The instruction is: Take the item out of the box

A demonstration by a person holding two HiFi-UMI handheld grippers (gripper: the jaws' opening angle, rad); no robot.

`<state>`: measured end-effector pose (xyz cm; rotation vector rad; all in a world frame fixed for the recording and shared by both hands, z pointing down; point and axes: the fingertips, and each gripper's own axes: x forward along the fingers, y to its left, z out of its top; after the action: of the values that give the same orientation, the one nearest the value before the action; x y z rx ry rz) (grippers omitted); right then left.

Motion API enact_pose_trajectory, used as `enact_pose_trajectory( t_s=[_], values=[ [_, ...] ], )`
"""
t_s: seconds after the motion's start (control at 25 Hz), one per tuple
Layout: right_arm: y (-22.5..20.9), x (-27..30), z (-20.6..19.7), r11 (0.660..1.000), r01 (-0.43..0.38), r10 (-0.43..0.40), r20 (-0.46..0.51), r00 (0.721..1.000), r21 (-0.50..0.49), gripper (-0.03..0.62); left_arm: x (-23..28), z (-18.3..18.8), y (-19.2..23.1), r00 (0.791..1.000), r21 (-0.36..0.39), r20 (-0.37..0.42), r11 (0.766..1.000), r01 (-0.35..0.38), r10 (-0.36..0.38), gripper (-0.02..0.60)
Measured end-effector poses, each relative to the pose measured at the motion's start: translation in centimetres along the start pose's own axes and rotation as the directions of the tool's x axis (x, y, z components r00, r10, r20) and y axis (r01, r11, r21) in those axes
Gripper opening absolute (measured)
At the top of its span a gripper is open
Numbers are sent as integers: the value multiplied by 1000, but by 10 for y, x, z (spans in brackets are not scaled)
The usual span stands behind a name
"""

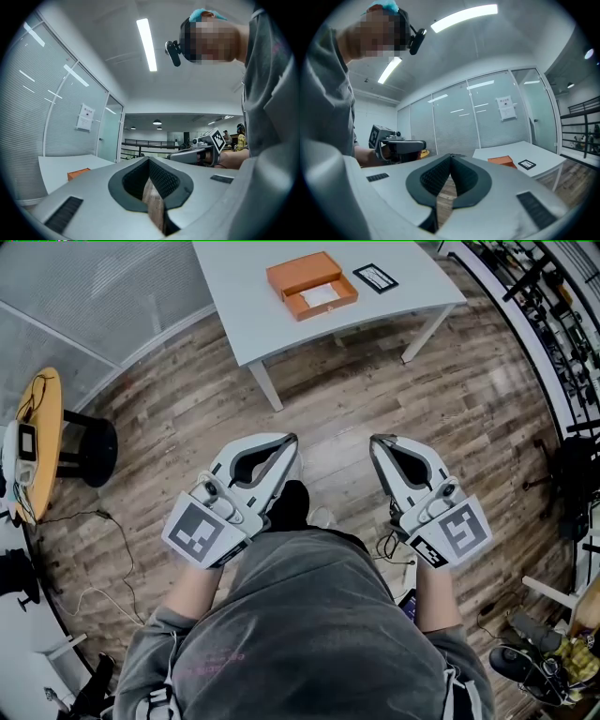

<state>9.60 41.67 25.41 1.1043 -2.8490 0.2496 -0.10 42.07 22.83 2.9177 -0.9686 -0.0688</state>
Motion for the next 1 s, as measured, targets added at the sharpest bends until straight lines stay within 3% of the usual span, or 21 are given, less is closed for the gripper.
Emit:
enact_pose_trajectory(
  t_s=[1.0],
  values=[
    [-107,128,0,999,37,-35,-56,998,30,5,80,-18,149,1000,-53,-20,998,21,-22,4]
  ],
)
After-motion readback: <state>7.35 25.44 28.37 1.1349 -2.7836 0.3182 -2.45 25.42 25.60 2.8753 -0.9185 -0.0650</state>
